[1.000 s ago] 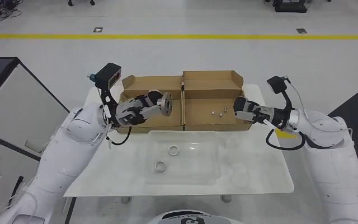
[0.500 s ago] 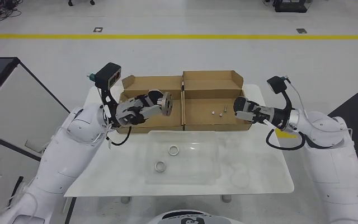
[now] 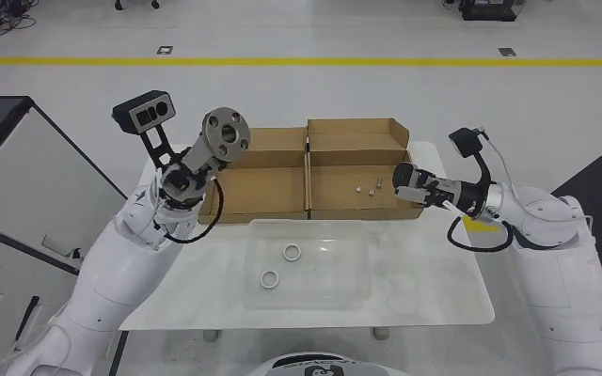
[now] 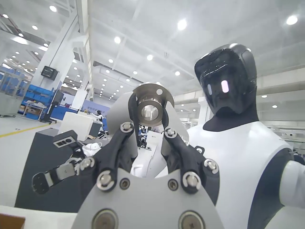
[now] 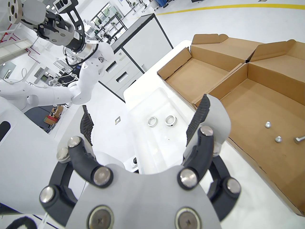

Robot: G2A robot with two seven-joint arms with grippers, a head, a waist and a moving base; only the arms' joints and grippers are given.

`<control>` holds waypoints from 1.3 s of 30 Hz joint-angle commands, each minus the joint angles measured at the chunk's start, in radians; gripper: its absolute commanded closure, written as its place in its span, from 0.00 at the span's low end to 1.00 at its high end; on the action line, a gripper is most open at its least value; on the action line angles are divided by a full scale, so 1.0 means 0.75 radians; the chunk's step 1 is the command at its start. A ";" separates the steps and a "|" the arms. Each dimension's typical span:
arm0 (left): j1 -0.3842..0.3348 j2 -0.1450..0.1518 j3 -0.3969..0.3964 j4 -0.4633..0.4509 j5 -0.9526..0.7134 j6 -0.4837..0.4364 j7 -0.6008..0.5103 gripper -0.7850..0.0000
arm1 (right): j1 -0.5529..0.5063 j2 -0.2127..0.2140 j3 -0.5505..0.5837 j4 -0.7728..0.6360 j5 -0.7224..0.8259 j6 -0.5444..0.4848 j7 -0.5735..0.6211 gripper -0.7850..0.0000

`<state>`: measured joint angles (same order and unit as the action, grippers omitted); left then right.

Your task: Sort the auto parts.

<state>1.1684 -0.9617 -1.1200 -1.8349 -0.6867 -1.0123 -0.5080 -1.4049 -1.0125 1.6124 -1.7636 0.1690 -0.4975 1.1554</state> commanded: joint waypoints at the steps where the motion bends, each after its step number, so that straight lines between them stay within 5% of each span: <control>1: -0.004 -0.006 -0.013 0.005 -0.014 0.000 -0.035 1.00 | 0.000 0.000 0.000 0.000 0.000 0.000 0.000 0.00; 11: 0.013 -0.044 -0.057 0.035 -0.099 0.000 -0.141 1.00 | 0.000 0.000 0.000 0.000 0.000 0.000 0.000 0.00; 26: 0.023 -0.059 -0.124 0.055 0.231 0.002 -0.246 1.00 | 0.000 0.000 0.000 0.000 0.000 0.000 0.000 0.00; 39: 0.049 -0.108 -0.104 -0.070 -0.283 0.000 -0.184 1.00 | 0.000 0.000 0.000 0.000 0.000 0.000 0.000 0.00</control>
<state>1.2043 -1.0384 -1.1947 -1.8790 -0.8612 -1.0123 -0.6400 -1.4049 -1.0125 1.6124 -1.7636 0.1690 -0.4975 1.1554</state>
